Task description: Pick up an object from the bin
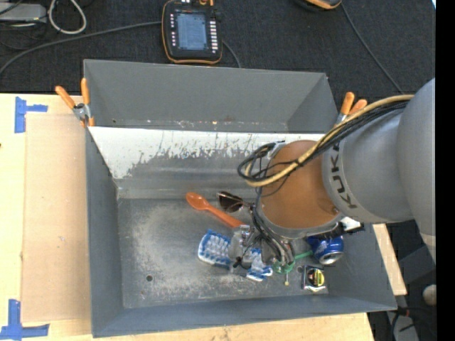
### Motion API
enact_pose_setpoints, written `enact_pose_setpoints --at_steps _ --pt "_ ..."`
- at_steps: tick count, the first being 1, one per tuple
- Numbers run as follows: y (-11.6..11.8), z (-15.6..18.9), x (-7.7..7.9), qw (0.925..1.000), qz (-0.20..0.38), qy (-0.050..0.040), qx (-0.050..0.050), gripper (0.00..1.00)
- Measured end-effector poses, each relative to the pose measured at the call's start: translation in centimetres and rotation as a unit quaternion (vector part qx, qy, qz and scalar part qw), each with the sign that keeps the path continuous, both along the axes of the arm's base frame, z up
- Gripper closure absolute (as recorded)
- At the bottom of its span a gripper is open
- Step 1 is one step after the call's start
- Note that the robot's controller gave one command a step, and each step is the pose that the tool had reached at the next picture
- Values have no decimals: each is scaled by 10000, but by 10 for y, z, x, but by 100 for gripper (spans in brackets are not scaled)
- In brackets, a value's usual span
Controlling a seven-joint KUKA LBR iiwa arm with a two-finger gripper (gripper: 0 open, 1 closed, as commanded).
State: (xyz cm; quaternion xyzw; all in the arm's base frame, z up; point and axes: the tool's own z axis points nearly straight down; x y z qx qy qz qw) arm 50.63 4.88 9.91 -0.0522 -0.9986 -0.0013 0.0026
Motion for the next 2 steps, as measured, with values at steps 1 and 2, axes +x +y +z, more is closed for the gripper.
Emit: enact_pose_setpoints --at_steps 1,2 --pt "-5 14 4 10000 -27 10 4 100" --pt "1 14 -3 10000 4 33 6 100"
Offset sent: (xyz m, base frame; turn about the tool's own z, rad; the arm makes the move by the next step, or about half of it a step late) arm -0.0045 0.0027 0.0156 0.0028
